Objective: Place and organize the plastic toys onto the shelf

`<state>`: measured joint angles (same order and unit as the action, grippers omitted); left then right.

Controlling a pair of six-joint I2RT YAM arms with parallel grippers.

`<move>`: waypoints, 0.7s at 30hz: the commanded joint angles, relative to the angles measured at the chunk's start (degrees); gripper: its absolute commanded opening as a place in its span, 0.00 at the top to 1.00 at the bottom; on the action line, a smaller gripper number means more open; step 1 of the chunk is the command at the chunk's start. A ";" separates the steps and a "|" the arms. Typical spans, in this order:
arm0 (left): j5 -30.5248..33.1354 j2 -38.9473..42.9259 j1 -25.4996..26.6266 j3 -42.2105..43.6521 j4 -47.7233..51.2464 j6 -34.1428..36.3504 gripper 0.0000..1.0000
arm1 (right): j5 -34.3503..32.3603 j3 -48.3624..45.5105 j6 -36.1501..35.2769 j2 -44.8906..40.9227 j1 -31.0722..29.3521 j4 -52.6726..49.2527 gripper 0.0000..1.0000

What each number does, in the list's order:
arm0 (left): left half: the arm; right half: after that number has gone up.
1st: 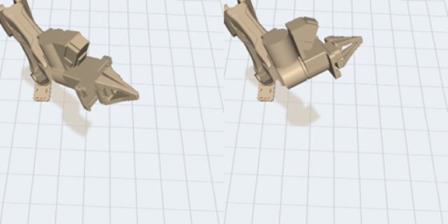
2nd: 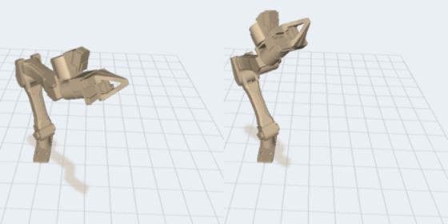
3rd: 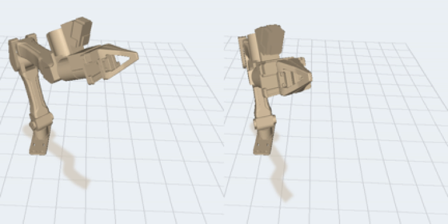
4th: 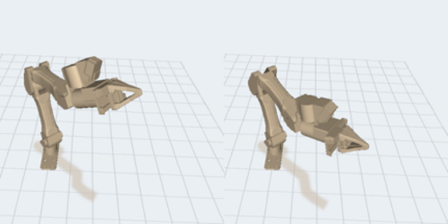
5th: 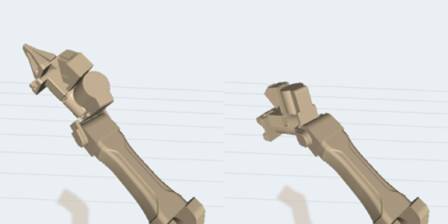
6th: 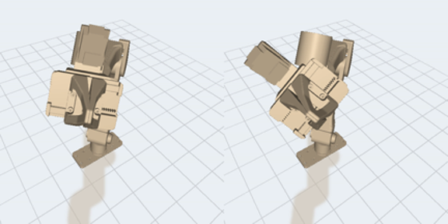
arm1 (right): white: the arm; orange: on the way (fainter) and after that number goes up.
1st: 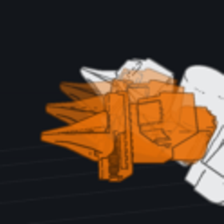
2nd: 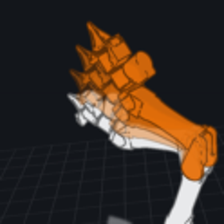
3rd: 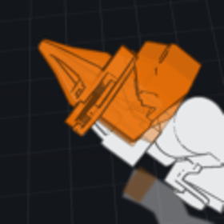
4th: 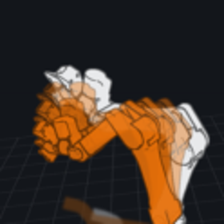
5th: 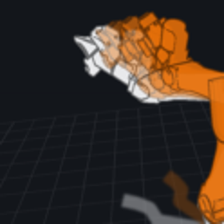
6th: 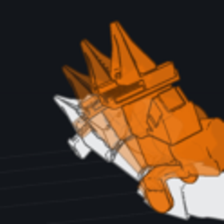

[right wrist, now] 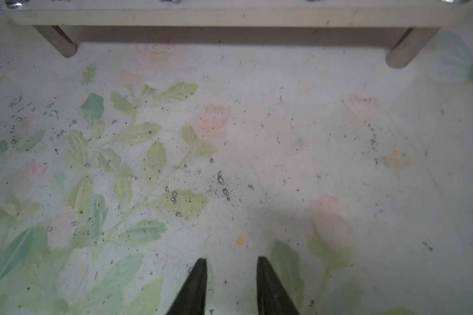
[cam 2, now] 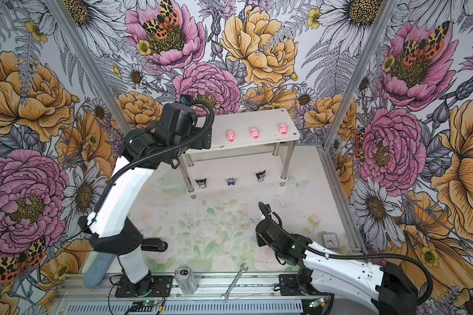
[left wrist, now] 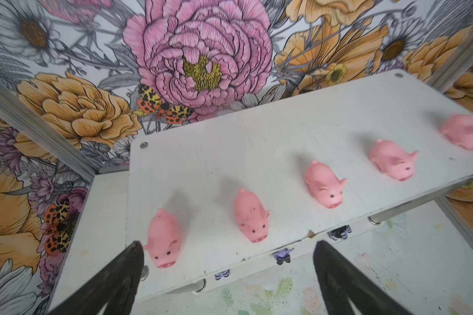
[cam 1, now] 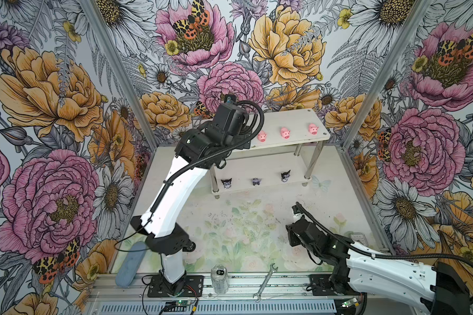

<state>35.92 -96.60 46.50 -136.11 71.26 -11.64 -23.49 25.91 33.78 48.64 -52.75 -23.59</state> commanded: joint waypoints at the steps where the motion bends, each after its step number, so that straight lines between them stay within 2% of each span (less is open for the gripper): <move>1: 9.59 13.40 5.70 20.16 -20.68 6.81 0.01 | -5.37 6.73 -5.44 -1.75 2.22 -1.51 0.49; 2: 10.30 18.00 7.11 27.28 -26.53 7.68 0.01 | -5.53 8.46 -6.64 -1.79 3.20 -1.88 0.10; 3: 10.47 21.83 7.73 33.02 -30.96 7.77 0.01 | -5.48 9.88 -7.68 -1.75 4.17 -2.17 0.01; 6: 10.56 34.48 7.93 52.81 -45.76 7.76 0.01 | -4.09 13.76 -11.60 -1.75 7.01 -3.29 0.00; 8: 9.75 42.70 7.99 66.40 -55.83 9.25 0.01 | -5.95 15.12 -13.28 -2.31 9.68 -3.34 0.00; 11: 10.77 52.66 7.99 83.04 -68.90 12.25 0.01 | -14.34 14.82 -15.87 -4.01 11.85 -2.57 0.00; 14: 14.78 58.53 7.35 98.86 -84.63 20.69 0.01 | -22.69 12.97 -18.81 -5.87 15.68 -1.02 0.00; 17: 17.52 59.35 3.72 107.42 -88.07 25.25 0.01 | -25.10 7.89 -23.22 -6.90 22.37 5.27 0.00; 19: 17.50 57.77 -2.25 110.51 -86.82 21.66 0.01 | -22.94 2.46 -26.31 -6.52 26.85 13.86 0.00; 21: 14.16 56.01 -9.97 112.01 -83.21 15.45 0.01 | -18.48 -2.71 -26.46 -4.79 31.27 22.89 0.00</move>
<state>49.91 -39.77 43.09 -25.36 -7.94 7.33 -43.33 28.77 11.62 41.87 -25.30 -13.04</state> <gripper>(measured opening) 0.986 0.996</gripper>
